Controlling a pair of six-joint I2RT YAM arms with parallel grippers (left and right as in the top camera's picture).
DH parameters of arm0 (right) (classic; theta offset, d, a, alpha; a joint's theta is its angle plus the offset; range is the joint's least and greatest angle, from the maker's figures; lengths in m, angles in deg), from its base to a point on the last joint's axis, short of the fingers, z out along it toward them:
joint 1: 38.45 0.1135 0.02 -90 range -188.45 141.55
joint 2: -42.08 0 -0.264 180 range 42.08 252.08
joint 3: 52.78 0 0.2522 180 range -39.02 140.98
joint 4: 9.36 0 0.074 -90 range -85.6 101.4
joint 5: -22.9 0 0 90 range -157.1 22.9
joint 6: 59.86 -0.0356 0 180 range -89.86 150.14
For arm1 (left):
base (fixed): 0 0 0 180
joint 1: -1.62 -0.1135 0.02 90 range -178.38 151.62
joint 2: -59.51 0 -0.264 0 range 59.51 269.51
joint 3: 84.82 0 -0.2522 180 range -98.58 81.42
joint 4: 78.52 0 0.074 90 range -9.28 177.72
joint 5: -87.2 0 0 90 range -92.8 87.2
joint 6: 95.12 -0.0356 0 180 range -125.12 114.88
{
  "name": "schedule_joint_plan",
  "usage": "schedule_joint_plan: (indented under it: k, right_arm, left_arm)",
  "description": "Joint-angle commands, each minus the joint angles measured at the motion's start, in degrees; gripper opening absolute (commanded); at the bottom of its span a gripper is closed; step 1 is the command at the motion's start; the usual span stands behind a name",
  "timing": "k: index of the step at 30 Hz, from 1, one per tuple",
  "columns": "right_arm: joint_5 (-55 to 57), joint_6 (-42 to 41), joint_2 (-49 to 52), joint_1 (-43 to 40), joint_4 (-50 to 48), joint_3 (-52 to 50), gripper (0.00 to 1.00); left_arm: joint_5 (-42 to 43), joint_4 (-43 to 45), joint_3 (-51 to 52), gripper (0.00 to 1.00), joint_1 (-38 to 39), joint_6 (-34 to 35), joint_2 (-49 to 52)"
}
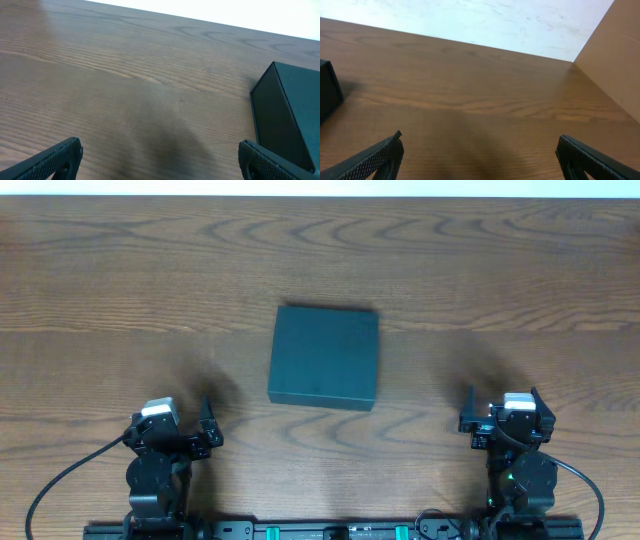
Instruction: Pack container
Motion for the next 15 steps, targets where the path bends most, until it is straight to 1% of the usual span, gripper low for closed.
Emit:
schedule_joint_plan:
  k: [1, 15]
  right_arm:
    - [-0.2, 0.4, -0.5, -0.5, 0.0, -0.2, 0.99]
    - [-0.2, 0.4, -0.5, -0.5, 0.0, -0.2, 0.99]
  left_arm:
    - [0.0, 0.1, 1.3, 0.98, -0.3, 0.7, -0.4]
    - [0.0, 0.1, 1.3, 0.98, -0.3, 0.7, -0.4]
